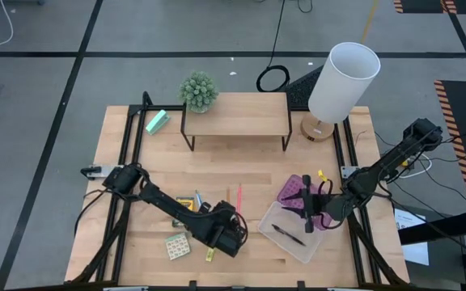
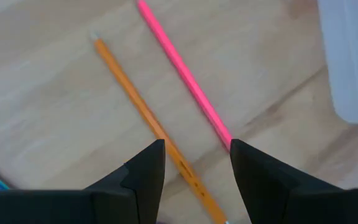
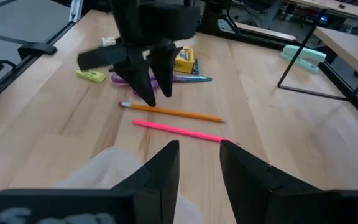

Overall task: Pack school essentials
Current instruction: Put the orange pencil into the purple supply box

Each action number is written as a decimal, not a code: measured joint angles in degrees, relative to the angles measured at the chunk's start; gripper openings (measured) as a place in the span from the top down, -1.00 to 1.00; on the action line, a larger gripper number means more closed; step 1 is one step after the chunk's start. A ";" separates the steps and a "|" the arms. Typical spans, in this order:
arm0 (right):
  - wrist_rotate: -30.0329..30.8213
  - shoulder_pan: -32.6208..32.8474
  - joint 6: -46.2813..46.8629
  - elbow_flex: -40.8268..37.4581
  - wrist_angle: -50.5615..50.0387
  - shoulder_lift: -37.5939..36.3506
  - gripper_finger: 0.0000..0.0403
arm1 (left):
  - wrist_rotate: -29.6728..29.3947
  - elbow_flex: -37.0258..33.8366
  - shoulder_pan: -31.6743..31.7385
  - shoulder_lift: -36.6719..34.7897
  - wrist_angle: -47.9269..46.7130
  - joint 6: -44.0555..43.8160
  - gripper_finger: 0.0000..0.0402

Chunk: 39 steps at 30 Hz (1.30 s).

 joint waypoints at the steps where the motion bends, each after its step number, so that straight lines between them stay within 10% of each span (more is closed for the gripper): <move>1: -0.01 0.00 0.00 0.00 -0.01 0.00 0.45 | 0.00 -0.04 0.00 0.22 -0.57 -0.43 0.07; 21: -0.05 -3.11 0.11 0.00 0.86 0.00 0.45 | 3.28 0.00 0.81 3.41 -1.47 -5.60 0.08; 39: -1.20 -4.20 0.14 0.00 0.90 0.00 0.45 | 3.72 0.07 0.99 3.55 -2.60 2.91 0.76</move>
